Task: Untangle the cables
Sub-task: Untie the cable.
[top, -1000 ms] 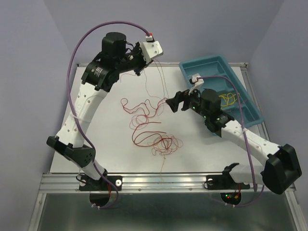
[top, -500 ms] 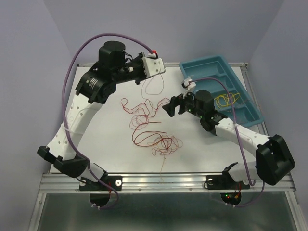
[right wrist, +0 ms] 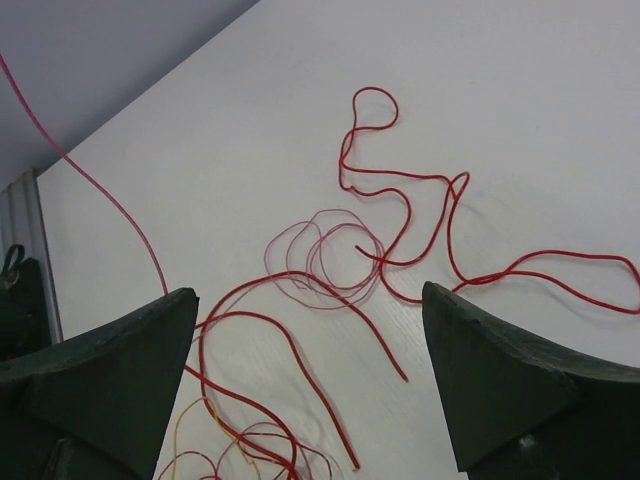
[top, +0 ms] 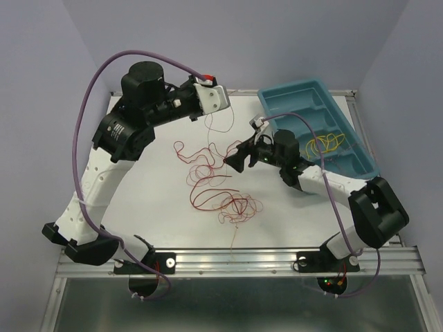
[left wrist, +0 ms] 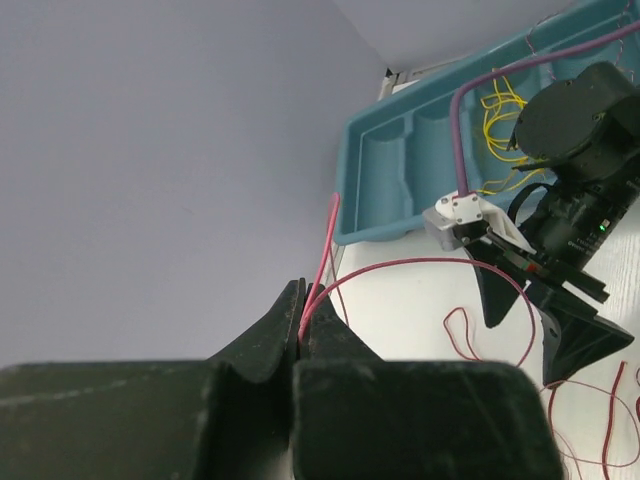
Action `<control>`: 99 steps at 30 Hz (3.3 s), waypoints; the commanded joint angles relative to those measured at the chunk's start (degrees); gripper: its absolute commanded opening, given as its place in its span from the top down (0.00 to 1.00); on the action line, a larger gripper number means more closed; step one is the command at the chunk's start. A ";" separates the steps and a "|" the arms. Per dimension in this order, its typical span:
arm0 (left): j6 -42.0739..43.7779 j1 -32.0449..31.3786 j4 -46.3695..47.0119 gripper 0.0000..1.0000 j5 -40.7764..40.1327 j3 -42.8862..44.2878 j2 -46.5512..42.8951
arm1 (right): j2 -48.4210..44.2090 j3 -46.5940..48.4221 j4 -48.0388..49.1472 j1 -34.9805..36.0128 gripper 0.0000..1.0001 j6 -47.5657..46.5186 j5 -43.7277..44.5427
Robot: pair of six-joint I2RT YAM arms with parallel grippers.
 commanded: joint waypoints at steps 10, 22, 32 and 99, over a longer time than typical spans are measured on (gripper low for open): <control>-4.04 -1.10 4.71 1.00 -0.41 4.36 0.69 | 6.00 3.51 16.44 0.58 0.14 10.84 -18.01; -6.15 -1.19 5.51 1.00 -0.16 5.41 1.39 | 1.69 2.37 18.03 3.74 0.06 11.37 -16.09; -6.59 -2.60 5.51 1.00 -1.12 6.03 0.51 | -2.00 -0.18 14.69 3.66 0.07 6.89 -5.80; -18.45 -4.27 13.16 1.00 -10.96 -12.43 1.04 | -28.28 -10.37 7.39 5.94 0.96 0.82 7.74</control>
